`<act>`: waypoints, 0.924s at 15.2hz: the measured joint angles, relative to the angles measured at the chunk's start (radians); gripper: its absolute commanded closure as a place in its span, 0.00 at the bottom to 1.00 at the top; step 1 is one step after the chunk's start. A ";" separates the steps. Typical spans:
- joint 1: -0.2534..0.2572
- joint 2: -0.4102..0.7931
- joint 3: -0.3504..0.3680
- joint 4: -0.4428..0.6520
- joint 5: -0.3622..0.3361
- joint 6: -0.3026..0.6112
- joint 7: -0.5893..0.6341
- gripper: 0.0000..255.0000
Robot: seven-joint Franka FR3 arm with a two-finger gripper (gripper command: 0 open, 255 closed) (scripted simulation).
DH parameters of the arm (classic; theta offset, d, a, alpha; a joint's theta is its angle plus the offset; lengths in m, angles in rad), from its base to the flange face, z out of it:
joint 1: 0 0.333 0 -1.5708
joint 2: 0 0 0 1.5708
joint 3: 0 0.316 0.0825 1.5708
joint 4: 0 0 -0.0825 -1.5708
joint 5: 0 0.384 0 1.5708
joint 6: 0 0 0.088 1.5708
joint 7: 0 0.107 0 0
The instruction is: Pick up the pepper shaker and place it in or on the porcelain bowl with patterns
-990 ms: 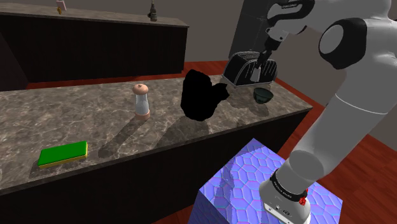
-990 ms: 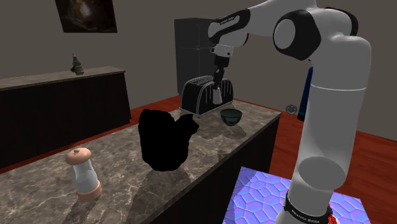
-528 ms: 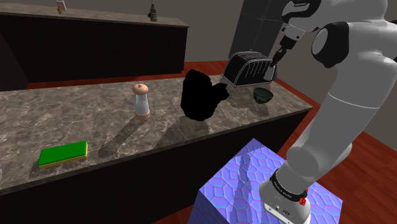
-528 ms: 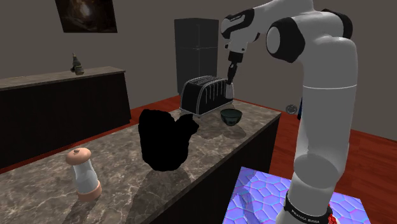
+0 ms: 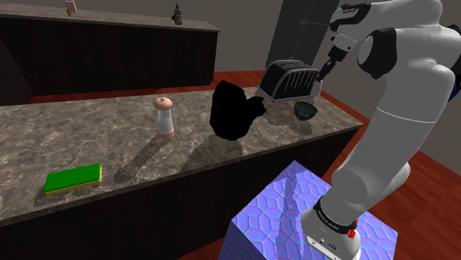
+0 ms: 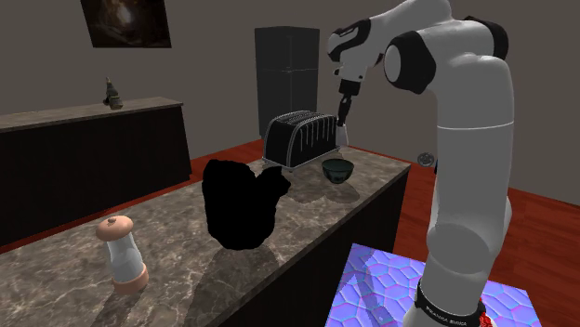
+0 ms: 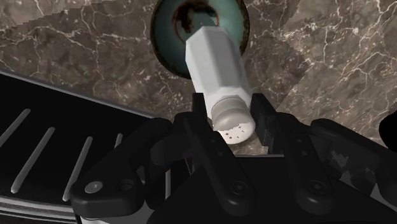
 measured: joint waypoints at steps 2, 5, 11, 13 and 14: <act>0.003 -0.001 0.001 -0.030 0.001 0.029 -0.005 1.00; 0.005 0.002 0.003 -0.068 0.005 0.068 -0.014 1.00; 0.009 0.010 0.008 -0.141 0.017 0.145 -0.033 1.00; 0.009 0.017 0.010 -0.158 0.024 0.166 -0.038 1.00; 0.009 0.017 0.010 -0.169 0.026 0.177 -0.043 1.00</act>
